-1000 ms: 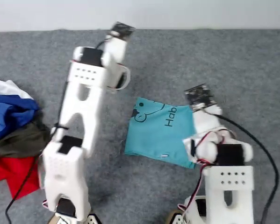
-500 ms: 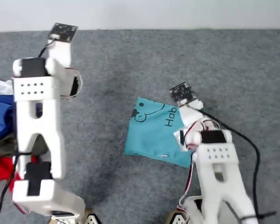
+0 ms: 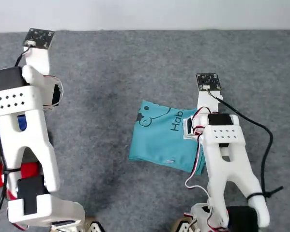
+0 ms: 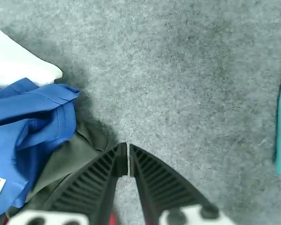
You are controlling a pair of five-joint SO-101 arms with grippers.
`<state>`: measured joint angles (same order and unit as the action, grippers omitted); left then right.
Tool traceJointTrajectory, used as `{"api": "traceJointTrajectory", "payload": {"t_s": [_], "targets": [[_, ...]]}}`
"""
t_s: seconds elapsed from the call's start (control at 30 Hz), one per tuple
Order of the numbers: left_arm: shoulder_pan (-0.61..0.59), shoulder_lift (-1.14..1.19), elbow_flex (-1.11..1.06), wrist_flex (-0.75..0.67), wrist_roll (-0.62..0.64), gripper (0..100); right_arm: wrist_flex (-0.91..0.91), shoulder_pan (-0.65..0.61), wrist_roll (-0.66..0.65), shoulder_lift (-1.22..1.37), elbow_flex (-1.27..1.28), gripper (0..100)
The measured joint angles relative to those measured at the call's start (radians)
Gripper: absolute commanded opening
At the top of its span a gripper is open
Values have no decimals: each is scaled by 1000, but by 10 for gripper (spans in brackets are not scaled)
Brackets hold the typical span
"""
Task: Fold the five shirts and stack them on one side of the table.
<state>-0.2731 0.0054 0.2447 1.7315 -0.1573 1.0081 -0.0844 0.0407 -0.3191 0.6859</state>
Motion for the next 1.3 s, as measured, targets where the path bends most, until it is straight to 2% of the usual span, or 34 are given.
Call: {"api": "traceJointTrajectory", "payload": {"t_s": [0.3,0.37,0.47,0.57,0.67,0.8,0.97,1.3], "targets": [[0,0,0,0,0,13,-110,2,28,249,0,273],[0,0,0,0,0,13,-130,8,28,304,-9,232],[0,0,0,0,0,13,-115,9,28,350,-64,101],[0,0,0,0,0,13,-107,12,-26,368,-94,4],[0,0,0,0,0,13,-101,20,-120,373,-103,9],[0,0,0,0,0,13,-98,43,-166,374,-110,10],[0,0,0,0,0,13,-98,100,-368,387,-180,10],[0,0,0,0,0,13,-98,138,-1016,479,-433,9]]}}
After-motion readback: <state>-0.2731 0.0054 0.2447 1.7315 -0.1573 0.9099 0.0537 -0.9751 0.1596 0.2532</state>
